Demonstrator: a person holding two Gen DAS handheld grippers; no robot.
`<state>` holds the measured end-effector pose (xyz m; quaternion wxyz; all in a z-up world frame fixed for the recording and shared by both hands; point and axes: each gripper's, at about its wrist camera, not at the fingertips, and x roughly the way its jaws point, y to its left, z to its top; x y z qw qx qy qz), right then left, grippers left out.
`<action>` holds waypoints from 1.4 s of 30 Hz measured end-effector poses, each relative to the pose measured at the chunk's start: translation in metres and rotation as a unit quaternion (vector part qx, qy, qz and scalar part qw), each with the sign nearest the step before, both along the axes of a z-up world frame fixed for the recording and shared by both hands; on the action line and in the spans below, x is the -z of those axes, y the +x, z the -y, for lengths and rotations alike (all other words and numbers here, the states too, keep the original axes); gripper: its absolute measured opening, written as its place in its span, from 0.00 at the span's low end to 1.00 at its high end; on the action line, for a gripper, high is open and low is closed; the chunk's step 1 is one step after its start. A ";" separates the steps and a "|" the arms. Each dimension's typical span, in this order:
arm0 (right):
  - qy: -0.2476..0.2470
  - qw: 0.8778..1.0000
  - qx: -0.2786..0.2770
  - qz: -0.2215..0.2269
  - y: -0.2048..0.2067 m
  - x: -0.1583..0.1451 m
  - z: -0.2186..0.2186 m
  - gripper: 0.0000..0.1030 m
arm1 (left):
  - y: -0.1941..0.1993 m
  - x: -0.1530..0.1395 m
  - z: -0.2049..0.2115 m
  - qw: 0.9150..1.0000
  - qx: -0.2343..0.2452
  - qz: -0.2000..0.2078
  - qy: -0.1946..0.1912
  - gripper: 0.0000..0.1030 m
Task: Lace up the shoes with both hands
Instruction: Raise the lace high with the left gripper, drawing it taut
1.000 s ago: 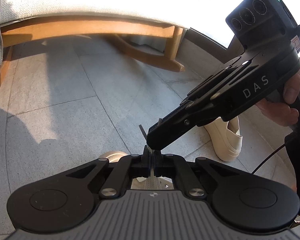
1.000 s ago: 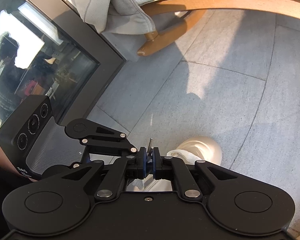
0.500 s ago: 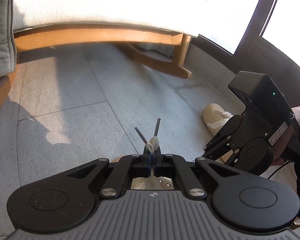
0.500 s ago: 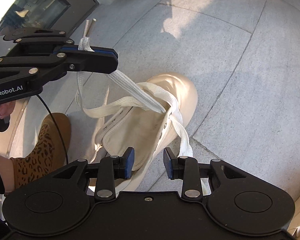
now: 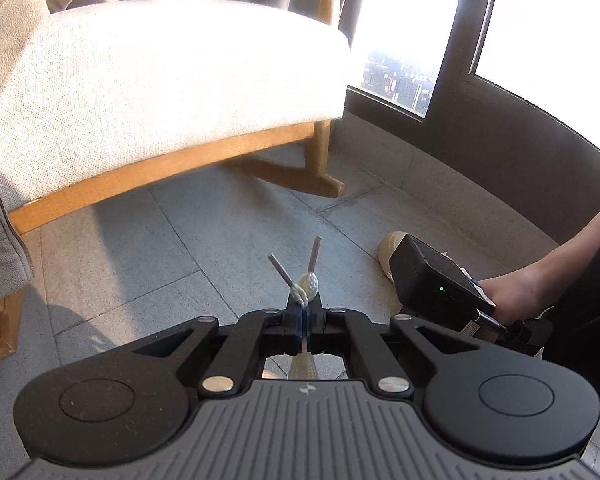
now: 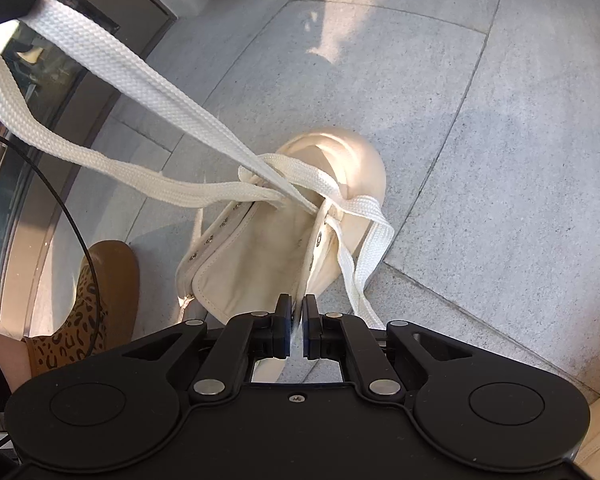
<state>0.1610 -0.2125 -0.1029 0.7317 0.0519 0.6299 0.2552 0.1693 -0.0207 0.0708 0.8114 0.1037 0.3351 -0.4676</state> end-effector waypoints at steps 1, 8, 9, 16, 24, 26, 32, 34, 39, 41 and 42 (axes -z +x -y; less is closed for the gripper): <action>0.003 1.000 0.003 -0.001 0.000 0.001 0.001 0.03 | 0.000 -0.007 0.001 1.000 0.002 0.008 0.003 0.01; 0.004 1.000 0.008 -0.004 0.000 0.001 0.001 0.03 | -0.002 -0.045 0.006 0.998 0.006 0.051 0.029 0.01; 0.004 1.000 0.008 -0.004 0.000 0.001 0.002 0.03 | -0.002 -0.049 0.005 0.998 0.004 0.052 0.029 0.01; -0.005 1.000 0.015 -0.009 0.000 0.005 0.005 0.03 | -0.006 -0.083 -0.003 0.997 -0.020 0.070 0.018 0.01; -0.014 1.000 0.002 0.000 -0.001 0.002 -0.005 0.03 | -0.012 -0.123 0.000 0.995 -0.024 0.101 0.002 0.01; -0.018 1.000 0.003 -0.001 0.000 0.003 -0.007 0.03 | -0.013 -0.134 0.001 0.994 -0.022 0.106 -0.009 0.01; -0.017 1.000 0.007 -0.006 0.001 0.005 -0.007 0.03 | -0.010 -0.151 0.002 0.994 -0.032 0.089 -0.048 0.01; -0.018 1.000 0.008 -0.007 0.002 0.006 -0.008 0.03 | -0.008 -0.155 0.000 0.994 -0.035 0.080 -0.063 0.01; -0.004 1.000 0.009 -0.021 0.001 0.008 -0.009 0.03 | -0.010 -0.145 0.005 0.995 -0.024 0.087 -0.035 0.01; 0.008 1.000 0.006 -0.028 0.002 0.005 -0.009 0.06 | -0.013 -0.141 0.003 0.995 -0.024 0.087 -0.040 0.01; 0.015 0.999 0.006 -0.031 0.003 0.003 -0.007 0.07 | -0.013 -0.141 0.003 0.995 -0.026 0.091 -0.045 0.01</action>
